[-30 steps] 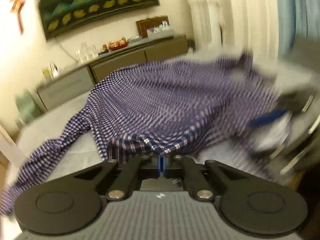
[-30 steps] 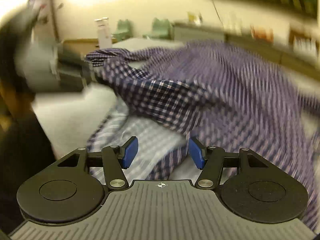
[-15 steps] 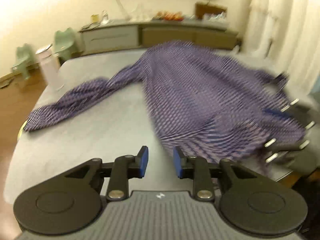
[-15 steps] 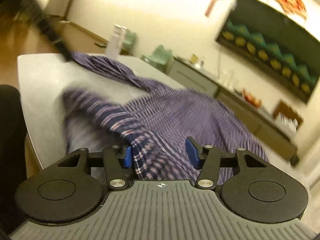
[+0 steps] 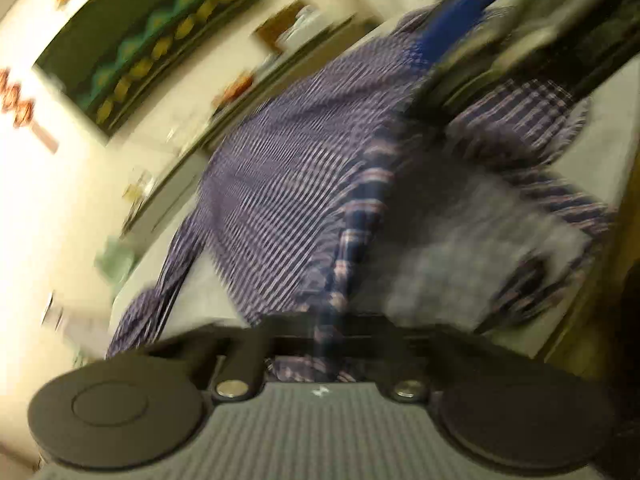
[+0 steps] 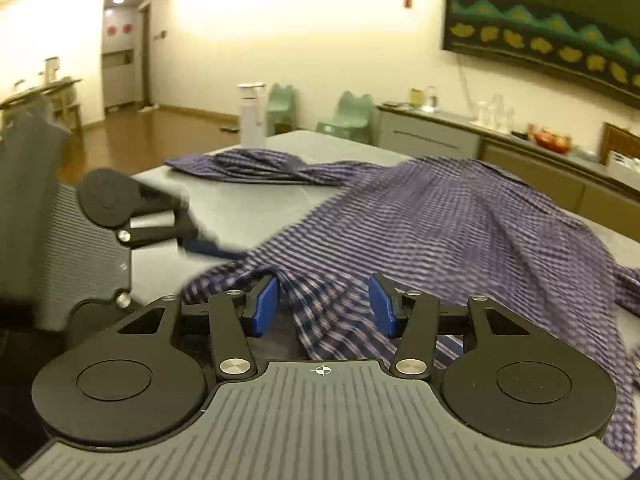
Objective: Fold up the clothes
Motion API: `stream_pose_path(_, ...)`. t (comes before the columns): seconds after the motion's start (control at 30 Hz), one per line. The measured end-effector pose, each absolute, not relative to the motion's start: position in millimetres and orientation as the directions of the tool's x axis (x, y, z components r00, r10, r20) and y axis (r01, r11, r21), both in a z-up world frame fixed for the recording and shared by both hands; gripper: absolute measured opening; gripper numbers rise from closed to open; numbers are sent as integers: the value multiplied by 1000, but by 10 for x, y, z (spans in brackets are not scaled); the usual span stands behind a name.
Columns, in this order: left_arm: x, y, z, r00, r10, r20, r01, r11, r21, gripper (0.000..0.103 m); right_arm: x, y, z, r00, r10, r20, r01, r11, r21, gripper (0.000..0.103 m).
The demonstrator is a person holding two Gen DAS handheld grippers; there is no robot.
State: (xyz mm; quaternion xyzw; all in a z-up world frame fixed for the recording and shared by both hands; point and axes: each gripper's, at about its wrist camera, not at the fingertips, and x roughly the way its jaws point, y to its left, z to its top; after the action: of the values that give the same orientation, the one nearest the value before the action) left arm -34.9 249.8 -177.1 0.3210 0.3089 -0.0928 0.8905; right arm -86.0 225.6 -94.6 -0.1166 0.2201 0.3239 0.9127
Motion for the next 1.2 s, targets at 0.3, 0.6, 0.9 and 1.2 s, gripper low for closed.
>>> stream_pose_path(0.3,-208,2881,-915,761,-218,-611,335,938,82,2,-1080,1384,-1500,815,167,-555,-454,778,-433,73)
stream_pose_path(0.6,-126,2862,-766,757,-262,-598,316,949,-16,2,-1112,1966,-1428,812,327,-483,-553,697,-457,81)
stream_pose_path(0.9,-213,3112,-874,758,-189,-625,278,959,47,2,-671,1221,-1513,861,-62,-505,-218,852,-476,61)
stream_pose_path(1.2,-439,3145,-1183,727,-37,-685,243,948,207,2,-929,649,-1129,832,-82,-548,-191,886,-423,0)
